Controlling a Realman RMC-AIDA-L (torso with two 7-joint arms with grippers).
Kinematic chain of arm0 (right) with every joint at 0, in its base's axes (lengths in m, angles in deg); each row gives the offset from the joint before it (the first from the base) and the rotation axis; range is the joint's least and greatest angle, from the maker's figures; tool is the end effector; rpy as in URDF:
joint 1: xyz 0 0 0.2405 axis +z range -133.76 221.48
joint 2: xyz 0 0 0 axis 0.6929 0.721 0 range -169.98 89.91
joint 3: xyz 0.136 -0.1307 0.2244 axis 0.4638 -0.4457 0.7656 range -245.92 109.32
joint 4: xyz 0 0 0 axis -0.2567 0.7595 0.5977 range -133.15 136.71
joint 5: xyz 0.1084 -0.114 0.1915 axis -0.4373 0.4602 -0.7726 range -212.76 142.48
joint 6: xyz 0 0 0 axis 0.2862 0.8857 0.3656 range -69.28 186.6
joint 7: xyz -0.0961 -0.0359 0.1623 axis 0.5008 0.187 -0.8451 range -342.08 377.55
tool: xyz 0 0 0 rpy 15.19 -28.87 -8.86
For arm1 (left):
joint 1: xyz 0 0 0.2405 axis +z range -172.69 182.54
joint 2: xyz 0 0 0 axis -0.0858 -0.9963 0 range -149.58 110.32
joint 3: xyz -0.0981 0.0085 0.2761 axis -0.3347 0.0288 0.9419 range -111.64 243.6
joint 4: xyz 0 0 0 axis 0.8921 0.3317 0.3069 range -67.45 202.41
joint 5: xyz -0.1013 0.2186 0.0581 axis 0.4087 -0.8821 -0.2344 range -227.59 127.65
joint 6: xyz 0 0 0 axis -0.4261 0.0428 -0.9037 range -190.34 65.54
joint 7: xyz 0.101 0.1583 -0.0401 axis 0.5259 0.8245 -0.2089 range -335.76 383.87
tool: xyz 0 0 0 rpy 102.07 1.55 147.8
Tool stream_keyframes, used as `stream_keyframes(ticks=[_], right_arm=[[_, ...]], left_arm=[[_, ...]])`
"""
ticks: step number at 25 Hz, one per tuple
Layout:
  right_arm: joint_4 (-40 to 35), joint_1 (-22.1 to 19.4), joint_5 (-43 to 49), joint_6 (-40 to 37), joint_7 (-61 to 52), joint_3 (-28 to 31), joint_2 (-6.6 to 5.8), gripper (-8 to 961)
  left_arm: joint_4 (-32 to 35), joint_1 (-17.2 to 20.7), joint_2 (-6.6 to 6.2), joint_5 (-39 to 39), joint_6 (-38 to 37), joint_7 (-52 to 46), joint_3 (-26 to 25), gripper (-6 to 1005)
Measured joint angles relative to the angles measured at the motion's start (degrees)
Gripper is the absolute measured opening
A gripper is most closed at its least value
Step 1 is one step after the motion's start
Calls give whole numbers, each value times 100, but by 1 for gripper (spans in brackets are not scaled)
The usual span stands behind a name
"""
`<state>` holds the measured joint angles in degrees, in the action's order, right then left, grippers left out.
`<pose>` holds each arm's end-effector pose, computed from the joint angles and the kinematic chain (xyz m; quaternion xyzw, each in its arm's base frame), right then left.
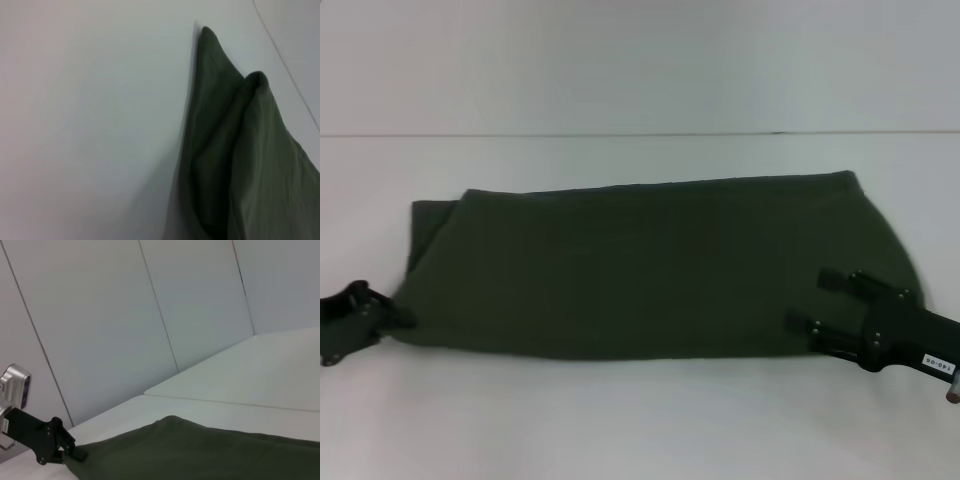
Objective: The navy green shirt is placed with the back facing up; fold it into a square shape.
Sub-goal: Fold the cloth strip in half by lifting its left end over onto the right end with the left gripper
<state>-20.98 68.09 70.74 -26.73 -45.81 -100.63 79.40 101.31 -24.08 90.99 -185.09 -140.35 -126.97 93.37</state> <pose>0.3423 0.3560 -0.0793 -0.8826 0.2636 0.3226 0.2178 -0.4231 0.3952 0.0113 -0.5736 -0.7803 -0.1878 0.1636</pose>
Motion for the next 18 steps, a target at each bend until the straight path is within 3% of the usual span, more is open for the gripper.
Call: stream_keyframes(ticks=[8, 14, 18], right_arm=[[0, 71, -7, -7, -8, 8, 9, 946], [0, 78, -7, -7, -9, 8, 9, 947], [0, 94, -6, 0, -9, 8, 9, 947]], left_arm=[[366, 206, -208, -7, 88, 14, -351, 36], [517, 352, -459, -108, 181, 51, -902, 37], [544, 352, -504, -194, 209, 86, -1054, 36]])
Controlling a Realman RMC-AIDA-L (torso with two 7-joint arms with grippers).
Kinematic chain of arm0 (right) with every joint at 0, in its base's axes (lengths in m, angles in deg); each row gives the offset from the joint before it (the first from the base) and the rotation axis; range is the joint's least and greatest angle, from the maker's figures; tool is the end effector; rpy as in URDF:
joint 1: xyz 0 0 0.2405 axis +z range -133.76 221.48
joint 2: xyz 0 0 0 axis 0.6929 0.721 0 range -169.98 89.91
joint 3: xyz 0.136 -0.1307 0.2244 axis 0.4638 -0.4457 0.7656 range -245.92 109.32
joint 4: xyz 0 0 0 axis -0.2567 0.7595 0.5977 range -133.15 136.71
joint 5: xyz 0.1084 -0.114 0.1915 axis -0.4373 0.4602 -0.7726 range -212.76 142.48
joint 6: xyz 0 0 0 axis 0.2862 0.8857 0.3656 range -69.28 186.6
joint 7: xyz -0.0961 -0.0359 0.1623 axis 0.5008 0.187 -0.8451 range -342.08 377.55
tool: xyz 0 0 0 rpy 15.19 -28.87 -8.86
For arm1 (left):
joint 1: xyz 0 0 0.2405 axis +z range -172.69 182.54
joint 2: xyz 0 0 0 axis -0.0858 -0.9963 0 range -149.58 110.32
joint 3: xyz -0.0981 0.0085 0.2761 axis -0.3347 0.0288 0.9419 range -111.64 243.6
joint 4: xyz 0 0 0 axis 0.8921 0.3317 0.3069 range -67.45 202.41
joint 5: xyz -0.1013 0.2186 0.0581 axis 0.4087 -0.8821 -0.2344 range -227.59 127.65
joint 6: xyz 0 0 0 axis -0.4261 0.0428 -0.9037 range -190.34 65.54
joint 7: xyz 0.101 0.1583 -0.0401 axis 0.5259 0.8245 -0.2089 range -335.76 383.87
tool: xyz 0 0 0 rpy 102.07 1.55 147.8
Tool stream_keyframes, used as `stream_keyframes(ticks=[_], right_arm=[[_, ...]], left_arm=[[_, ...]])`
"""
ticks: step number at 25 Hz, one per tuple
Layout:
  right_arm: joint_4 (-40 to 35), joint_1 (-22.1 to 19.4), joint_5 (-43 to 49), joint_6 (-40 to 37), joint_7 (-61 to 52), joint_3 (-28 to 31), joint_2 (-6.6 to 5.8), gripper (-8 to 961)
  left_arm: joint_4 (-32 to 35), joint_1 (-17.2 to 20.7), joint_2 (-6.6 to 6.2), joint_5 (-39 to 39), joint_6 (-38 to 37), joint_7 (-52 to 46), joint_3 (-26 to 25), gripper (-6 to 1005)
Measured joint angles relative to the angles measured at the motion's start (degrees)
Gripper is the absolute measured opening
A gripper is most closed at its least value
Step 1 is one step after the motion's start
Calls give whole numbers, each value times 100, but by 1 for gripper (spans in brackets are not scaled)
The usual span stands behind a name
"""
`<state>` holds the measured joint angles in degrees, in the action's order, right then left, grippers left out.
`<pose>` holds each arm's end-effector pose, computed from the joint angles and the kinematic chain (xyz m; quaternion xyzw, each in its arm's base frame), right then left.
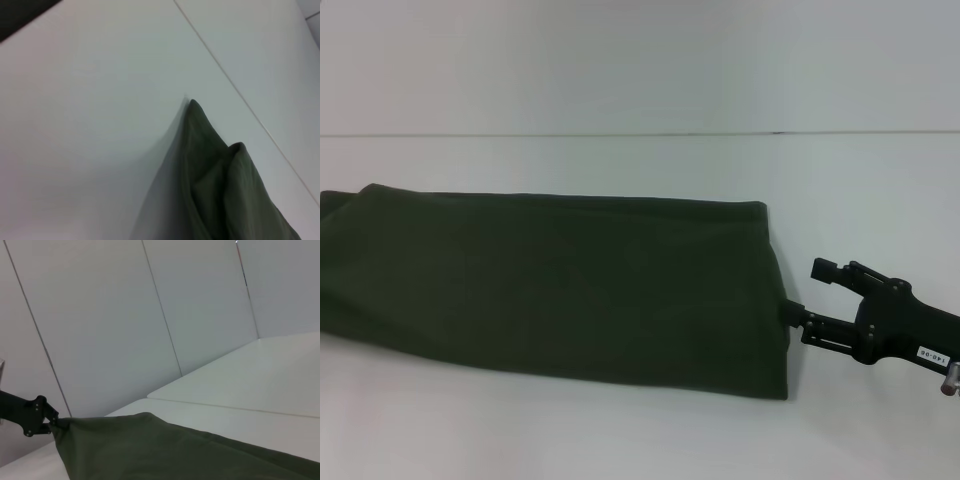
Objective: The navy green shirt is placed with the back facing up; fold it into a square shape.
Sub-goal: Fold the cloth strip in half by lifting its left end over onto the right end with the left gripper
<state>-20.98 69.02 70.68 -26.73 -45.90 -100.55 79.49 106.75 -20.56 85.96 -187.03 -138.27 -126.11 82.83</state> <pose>0.3360 0.3615 -0.0797 -0.8839 0.2576 0.3257 0.2152 -0.4759 0.3873 0.1165 -0.5226 -0.7662 -0.2376 0.2888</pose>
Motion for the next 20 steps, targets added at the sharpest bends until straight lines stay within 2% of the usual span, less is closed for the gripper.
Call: stream_keyframes(ticks=[7, 13, 16, 19, 20], right_arm=[[14, -2, 0, 66, 0, 0, 0, 946], [59, -32, 0, 172, 0, 36, -1, 946], [65, -59, 0, 182, -1, 36, -1, 947], [72, -96, 2, 188, -47, 35, 0, 947], [74, -116, 11, 195, -87, 35, 0, 947]], left_arm=[[-21, -65, 19, 210, -69, -43, -8, 34], [-6, -265, 157, 1219, -744, 8, 14, 51], [-33, -521, 305, 1750, -977, 164, 48, 61], [-42, -874, 529, 2030, -1032, 311, 113, 72], [-65, -1064, 642, 2096, -1030, 391, 158, 75]])
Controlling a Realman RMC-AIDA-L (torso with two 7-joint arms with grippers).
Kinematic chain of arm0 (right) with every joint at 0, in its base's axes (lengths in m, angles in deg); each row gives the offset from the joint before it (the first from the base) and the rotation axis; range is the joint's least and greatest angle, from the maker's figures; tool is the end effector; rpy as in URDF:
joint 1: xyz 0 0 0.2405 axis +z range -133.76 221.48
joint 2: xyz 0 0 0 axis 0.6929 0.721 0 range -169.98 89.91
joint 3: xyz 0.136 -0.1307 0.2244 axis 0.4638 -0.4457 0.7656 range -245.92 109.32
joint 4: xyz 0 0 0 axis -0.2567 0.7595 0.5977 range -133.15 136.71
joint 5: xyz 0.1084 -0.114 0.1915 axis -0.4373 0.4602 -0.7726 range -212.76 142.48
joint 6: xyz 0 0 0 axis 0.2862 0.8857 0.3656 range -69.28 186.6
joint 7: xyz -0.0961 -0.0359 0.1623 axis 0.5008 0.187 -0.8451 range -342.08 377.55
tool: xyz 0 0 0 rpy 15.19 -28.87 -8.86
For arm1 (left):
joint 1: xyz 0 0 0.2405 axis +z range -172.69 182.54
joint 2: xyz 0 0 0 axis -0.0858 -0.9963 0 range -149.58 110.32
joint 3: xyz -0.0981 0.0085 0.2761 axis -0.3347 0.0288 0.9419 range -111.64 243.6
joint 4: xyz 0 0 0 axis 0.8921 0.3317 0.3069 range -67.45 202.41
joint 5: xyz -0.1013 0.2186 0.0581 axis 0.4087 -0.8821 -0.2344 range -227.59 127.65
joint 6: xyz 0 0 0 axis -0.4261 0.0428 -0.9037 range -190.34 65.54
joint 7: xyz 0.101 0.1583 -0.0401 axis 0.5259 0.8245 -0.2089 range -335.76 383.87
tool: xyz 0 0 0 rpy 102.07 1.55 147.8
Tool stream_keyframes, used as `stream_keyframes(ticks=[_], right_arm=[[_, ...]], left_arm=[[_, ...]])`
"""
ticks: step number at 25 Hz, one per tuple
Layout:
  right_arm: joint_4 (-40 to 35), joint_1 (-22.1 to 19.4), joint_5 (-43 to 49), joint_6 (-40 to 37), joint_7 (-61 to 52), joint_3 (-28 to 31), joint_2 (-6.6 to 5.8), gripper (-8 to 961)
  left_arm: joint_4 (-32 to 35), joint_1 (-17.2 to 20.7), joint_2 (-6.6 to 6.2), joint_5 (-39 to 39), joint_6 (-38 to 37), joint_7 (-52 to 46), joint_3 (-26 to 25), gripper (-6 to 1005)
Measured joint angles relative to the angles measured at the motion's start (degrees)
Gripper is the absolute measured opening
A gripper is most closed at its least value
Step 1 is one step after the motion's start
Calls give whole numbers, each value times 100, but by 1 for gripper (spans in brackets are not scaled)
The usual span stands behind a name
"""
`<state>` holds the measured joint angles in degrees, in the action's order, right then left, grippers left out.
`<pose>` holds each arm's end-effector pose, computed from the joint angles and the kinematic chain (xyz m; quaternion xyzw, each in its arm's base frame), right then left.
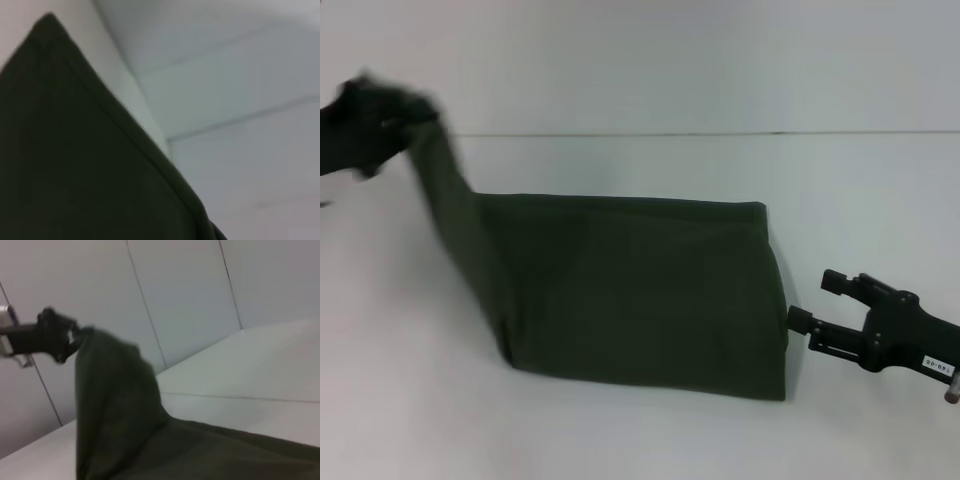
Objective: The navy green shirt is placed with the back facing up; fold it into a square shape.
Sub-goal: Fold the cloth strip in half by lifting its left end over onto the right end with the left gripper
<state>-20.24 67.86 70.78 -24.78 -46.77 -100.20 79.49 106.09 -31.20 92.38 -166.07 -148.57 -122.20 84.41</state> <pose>0.3492 0.3564 -0.0825 -0.8758 0.2853 0.3172 0.2257 -0.3086 0.4651 0.0693 -0.6216 -0.6622 -0.4063 0.0998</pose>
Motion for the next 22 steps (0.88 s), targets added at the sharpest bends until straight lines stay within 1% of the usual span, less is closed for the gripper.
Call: stream_keyframes(ticks=[1, 3, 4, 6, 8, 10, 11, 12, 13, 14, 16, 18, 20, 21, 22], right_arm=[[1, -15, 3, 2, -32, 0, 0, 947], [5, -87, 7, -2, -103, 0, 0, 947], [5, -132, 6, -19, -126, 0, 0, 947], [5, -219, -4, -45, -147, 6, -2, 947], [5, -317, -8, -81, -149, 49, -7, 946], [5, -399, -11, -131, -150, 104, -17, 946], [5, -422, -10, -149, -150, 120, -20, 946], [5, -447, -10, -167, -150, 141, -29, 946], [5, -470, -10, -179, -150, 155, -35, 946], [5, -494, -10, -191, -150, 167, -42, 946], [5, -537, -9, -219, -158, 190, -53, 946], [4, -566, -8, -226, -169, 211, -63, 946], [-11, -572, -9, -225, -186, 216, -66, 946], [-24, -572, -9, -216, -196, 218, -68, 946], [-34, -564, -8, -205, -204, 220, -69, 946]], left_arm=[[-31, -113, 69, 27, 1, 54, 33, 79], [-142, -436, 252, 104, 45, 247, 70, 85], [-214, -612, 363, 133, 80, 361, 95, 89], [-329, -839, 554, 159, 163, 541, 205, 96], [-476, -1040, 831, 162, 310, 759, 464, 103], [-622, -1125, 1072, 162, 496, 927, 788, 109], [-797, -1147, 1172, 177, 613, 1035, 1004, 113], [-949, -1148, 1216, 192, 693, 1124, 1127, 116], [-1277, -1163, 1232, 238, 795, 1265, 1243, 120], [-1686, -1173, 1233, 290, 904, 1456, 1336, 123], [-2124, -1154, 1226, 316, 1018, 1672, 1384, 130], [-2379, -1036, 1229, 294, 1121, 1791, 1452, 137], [-2417, -983, 1234, 287, 1139, 1804, 1491, 144], [-2486, -838, 1238, 293, 1149, 1810, 1575, 147], [-2511, -811, 1240, 299, 1138, 1811, 1590, 151]])
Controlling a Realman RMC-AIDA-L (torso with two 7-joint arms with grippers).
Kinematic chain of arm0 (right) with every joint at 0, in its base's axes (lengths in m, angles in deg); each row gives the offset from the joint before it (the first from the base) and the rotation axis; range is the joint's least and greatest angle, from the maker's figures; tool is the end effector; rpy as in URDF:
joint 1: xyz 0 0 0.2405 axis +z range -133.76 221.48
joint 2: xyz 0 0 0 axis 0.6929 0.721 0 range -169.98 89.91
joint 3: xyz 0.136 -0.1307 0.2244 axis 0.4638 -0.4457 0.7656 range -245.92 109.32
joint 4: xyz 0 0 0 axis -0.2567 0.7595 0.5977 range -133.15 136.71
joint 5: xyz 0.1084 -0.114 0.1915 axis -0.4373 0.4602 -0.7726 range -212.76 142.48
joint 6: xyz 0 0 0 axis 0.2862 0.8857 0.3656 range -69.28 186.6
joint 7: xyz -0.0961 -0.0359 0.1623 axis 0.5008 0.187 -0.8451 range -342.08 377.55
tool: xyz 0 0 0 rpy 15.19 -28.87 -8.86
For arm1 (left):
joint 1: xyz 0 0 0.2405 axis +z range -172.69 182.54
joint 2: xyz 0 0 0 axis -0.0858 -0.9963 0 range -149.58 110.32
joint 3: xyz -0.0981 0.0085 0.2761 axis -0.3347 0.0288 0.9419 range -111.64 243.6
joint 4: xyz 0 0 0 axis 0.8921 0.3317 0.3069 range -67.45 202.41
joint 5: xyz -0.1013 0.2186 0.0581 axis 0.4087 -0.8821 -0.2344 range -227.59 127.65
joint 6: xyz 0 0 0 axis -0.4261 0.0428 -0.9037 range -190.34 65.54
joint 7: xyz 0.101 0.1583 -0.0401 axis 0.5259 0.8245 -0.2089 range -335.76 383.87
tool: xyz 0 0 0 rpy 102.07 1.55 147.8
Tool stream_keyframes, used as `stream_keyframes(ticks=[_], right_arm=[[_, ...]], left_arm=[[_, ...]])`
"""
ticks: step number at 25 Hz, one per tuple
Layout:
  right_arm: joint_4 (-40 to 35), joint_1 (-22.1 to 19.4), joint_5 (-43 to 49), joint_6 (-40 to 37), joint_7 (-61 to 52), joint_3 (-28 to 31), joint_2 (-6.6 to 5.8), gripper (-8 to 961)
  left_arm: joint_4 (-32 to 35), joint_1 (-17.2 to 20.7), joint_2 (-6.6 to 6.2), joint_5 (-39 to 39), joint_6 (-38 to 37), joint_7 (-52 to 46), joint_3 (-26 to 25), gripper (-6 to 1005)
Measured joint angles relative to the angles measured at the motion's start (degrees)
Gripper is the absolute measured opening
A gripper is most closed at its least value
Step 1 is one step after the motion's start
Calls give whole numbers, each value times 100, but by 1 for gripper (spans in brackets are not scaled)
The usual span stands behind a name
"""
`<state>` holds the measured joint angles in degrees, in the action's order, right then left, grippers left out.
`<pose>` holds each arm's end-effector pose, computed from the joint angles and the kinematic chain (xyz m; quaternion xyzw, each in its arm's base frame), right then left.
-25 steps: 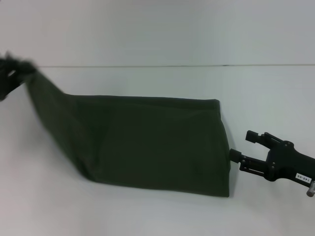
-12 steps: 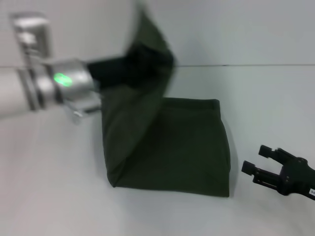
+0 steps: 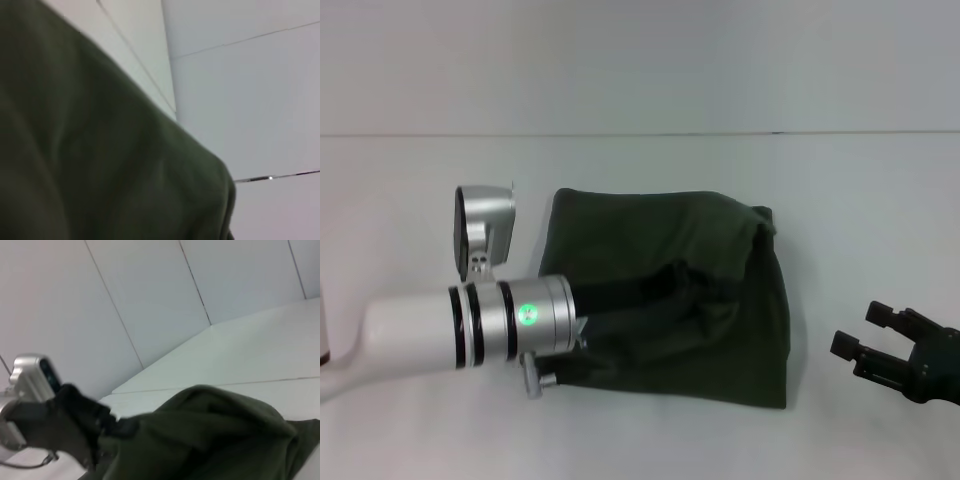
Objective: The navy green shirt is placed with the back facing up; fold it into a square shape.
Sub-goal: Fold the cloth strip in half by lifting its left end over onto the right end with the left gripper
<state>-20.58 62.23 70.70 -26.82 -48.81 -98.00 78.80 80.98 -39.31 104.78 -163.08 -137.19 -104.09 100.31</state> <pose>0.3827 0.3226 -0.0685 -0.8496 0.3364 0.3244 0.2444 -0.2178 0.4075 -0.1786 0.6852 0.6624 0.2958 0.0659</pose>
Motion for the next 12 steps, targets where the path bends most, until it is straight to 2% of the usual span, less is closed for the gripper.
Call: stream_keyframes(ticks=[6, 12], right_arm=[[-11, 91, 7, 91, -7, 0, -1, 946], [-13, 124, 1, 222, -8, 131, 8, 946]], left_arm=[[-262, -20, 13, -28, -55, 42, 19, 171], [-606, -84, 26, 287, -272, 699, -50, 192]])
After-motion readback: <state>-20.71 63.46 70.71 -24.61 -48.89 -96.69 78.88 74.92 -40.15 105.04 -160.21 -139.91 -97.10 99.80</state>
